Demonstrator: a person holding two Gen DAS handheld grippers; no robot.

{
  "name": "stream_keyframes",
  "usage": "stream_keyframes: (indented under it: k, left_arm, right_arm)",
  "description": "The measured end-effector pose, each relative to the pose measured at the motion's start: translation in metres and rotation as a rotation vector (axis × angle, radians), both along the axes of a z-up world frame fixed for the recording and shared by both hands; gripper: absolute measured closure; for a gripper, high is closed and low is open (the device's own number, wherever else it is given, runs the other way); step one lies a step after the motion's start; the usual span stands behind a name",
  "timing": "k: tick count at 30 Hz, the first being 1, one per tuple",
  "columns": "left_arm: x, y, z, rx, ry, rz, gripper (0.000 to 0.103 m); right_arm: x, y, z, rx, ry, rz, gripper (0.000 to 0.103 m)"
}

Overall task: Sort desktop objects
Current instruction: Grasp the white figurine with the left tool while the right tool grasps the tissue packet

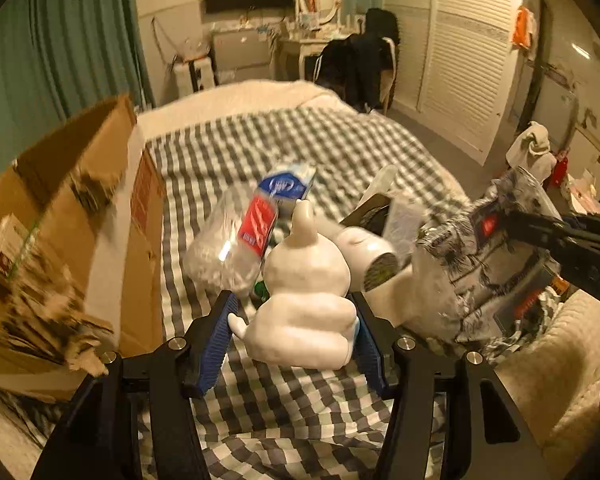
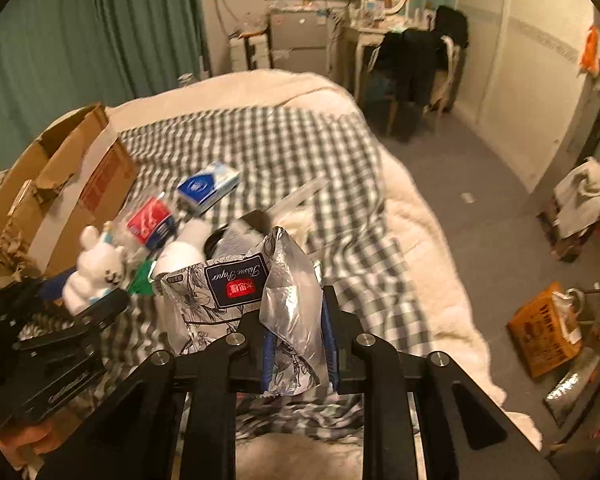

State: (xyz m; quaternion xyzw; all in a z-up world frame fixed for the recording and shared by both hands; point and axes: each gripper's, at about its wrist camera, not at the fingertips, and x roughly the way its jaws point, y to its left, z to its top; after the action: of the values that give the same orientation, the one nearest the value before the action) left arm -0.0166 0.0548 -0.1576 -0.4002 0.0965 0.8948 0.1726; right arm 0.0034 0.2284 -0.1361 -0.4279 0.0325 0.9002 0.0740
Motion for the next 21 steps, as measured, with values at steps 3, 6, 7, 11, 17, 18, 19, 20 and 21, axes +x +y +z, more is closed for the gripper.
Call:
stream_keyframes:
  k: [3, 6, 7, 11, 17, 18, 19, 20, 21]
  left_arm:
    - [0.003, 0.004, 0.01, 0.01, 0.025, -0.023, 0.045]
    - [0.007, 0.003, 0.021, 0.027, 0.044, -0.044, 0.045]
    - [0.008, 0.003, 0.025, 0.033, 0.053, -0.05, 0.045]
    - [0.014, 0.0, 0.045, 0.049, 0.099, -0.065, 0.045]
    - [0.022, -0.012, 0.074, 0.072, 0.182, -0.083, 0.045]
    - [0.023, -0.014, 0.079, 0.079, 0.196, -0.086, 0.045]
    - [0.023, -0.015, 0.082, 0.083, 0.203, -0.088, 0.045]
    - [0.023, -0.017, 0.086, 0.09, 0.21, -0.09, 0.045]
    - [0.023, -0.019, 0.089, 0.098, 0.214, -0.092, 0.045]
  right_arm:
    - [0.003, -0.001, 0.007, 0.046, 0.031, -0.024, 0.084]
    - [0.006, -0.003, 0.016, 0.074, 0.069, -0.049, 0.084]
    - [0.007, -0.003, 0.02, 0.078, 0.086, -0.058, 0.084]
    - [0.009, -0.003, 0.03, 0.063, 0.128, -0.076, 0.084]
    - [0.014, -0.007, 0.053, 0.057, 0.231, -0.134, 0.084]
    - [0.015, -0.009, 0.058, 0.062, 0.249, -0.14, 0.084]
    - [0.015, -0.01, 0.062, 0.066, 0.263, -0.147, 0.084]
    - [0.015, -0.01, 0.064, 0.068, 0.273, -0.152, 0.084]
    - [0.016, -0.012, 0.068, 0.067, 0.287, -0.16, 0.084]
